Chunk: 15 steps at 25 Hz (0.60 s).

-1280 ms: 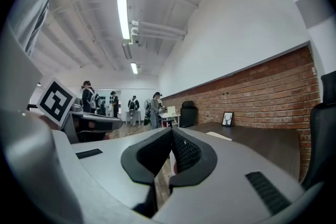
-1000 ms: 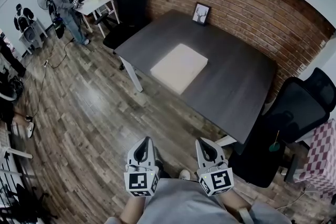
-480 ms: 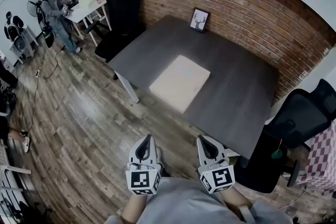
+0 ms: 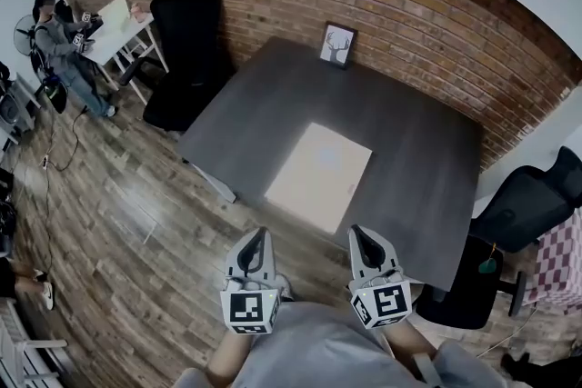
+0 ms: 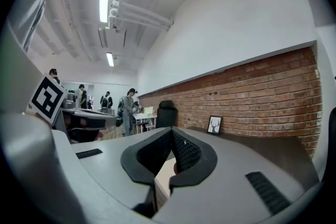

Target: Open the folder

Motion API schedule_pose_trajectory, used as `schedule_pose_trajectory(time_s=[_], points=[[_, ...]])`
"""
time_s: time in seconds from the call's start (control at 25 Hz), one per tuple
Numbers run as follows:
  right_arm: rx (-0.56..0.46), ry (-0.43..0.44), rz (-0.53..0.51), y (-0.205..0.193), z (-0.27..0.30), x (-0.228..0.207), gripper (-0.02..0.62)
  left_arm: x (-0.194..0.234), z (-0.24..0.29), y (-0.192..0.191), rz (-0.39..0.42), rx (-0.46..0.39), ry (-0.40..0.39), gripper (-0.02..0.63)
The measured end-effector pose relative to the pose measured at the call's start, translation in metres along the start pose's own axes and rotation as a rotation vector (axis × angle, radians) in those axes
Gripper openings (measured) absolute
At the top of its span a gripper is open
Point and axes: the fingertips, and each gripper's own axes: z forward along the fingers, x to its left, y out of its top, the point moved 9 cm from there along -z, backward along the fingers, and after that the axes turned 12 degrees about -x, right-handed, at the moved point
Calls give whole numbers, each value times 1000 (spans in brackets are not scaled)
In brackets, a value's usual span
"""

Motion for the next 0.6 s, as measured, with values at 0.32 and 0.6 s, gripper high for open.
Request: schedule_pose_trajectory(time_s=[0.32,0.6], points=[[5,-135,-15,-6,66,8,-2,59,68,-3,-1,11,-127,3],[62,-194,-26,-13,67,0,-2,51,105,-12,-21,27,-212,3]])
